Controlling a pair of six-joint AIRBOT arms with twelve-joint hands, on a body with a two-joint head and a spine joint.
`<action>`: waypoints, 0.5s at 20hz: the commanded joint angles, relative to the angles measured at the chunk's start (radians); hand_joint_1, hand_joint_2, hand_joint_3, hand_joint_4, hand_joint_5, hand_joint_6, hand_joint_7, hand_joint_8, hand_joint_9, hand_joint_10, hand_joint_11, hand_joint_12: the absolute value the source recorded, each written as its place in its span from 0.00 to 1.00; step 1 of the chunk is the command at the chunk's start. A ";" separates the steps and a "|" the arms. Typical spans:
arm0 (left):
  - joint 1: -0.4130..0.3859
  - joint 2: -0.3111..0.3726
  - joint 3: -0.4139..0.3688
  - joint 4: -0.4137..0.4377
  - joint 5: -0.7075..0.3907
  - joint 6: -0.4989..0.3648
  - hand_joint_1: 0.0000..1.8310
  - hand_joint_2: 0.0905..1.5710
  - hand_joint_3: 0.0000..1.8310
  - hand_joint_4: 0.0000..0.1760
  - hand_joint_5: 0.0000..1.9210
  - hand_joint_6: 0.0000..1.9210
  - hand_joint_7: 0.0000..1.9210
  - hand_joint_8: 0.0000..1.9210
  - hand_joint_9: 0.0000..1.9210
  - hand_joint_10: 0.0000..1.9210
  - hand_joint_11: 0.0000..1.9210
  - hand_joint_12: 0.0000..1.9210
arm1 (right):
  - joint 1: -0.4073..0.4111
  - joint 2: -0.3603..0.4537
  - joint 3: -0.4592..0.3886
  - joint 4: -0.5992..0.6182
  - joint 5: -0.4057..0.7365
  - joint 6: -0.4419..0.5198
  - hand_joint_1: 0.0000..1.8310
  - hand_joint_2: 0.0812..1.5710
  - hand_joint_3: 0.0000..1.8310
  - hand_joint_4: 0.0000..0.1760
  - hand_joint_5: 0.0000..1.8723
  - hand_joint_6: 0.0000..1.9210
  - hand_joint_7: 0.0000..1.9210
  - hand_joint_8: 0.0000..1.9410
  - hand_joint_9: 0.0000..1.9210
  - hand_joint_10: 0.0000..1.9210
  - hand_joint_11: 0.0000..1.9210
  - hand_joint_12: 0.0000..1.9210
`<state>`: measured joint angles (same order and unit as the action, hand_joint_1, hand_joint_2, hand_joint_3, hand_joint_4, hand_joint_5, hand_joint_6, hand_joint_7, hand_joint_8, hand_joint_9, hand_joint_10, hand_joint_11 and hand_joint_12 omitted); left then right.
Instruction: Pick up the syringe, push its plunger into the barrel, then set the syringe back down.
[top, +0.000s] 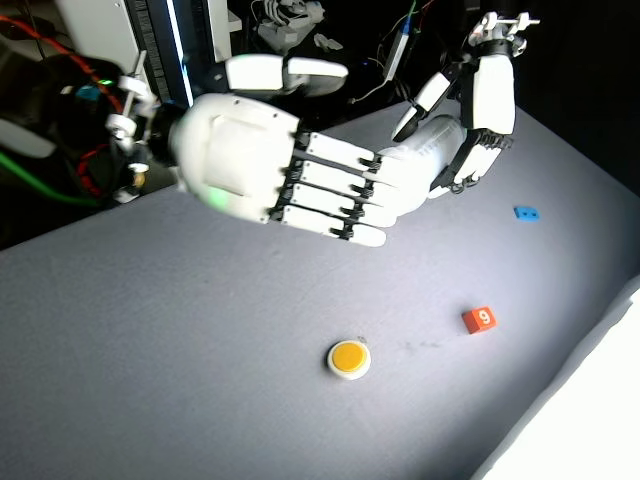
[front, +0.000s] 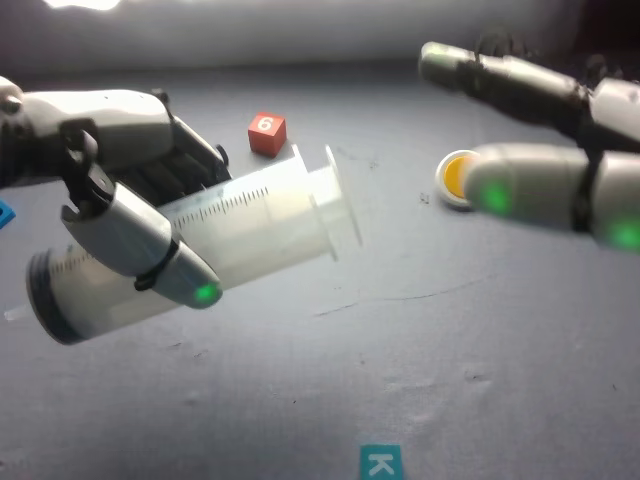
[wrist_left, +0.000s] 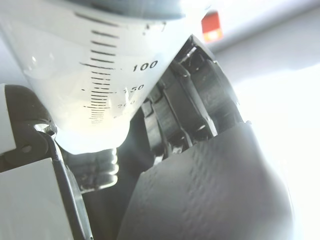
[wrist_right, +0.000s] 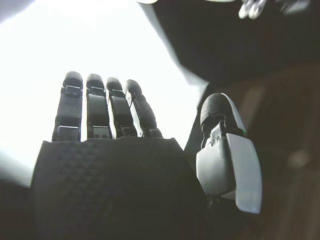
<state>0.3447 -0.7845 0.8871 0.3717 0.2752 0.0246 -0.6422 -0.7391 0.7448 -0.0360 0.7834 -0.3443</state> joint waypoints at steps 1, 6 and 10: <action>0.001 -0.008 0.014 0.017 -0.084 -0.009 0.67 0.70 0.00 0.00 0.44 0.65 0.57 0.41 0.58 0.32 0.38 0.71 | 0.000 0.010 0.012 -0.004 0.112 0.008 0.00 0.74 0.00 0.00 0.00 0.00 0.00 0.00 0.00 0.00 0.00 0.00; 0.083 -0.089 0.082 0.060 -0.099 -0.008 0.67 0.70 0.00 0.00 0.45 0.63 0.56 0.42 0.58 0.33 0.38 0.71 | -0.017 0.004 0.026 -0.010 0.053 -0.006 0.00 0.75 0.00 0.00 0.00 0.00 0.00 0.00 0.00 0.00 0.00 0.00; 0.125 -0.164 0.157 0.074 -0.099 -0.008 0.67 0.69 0.00 0.00 0.47 0.60 0.57 0.42 0.57 0.39 0.39 0.75 | -0.024 -0.020 0.030 -0.012 0.042 -0.018 0.00 0.75 0.00 0.00 0.00 0.00 0.00 0.00 0.00 0.00 0.00 0.00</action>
<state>0.4789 -0.9546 1.0473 0.4355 0.2573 0.0235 -0.6762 -0.7647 0.7746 -0.0616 0.6991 -0.3641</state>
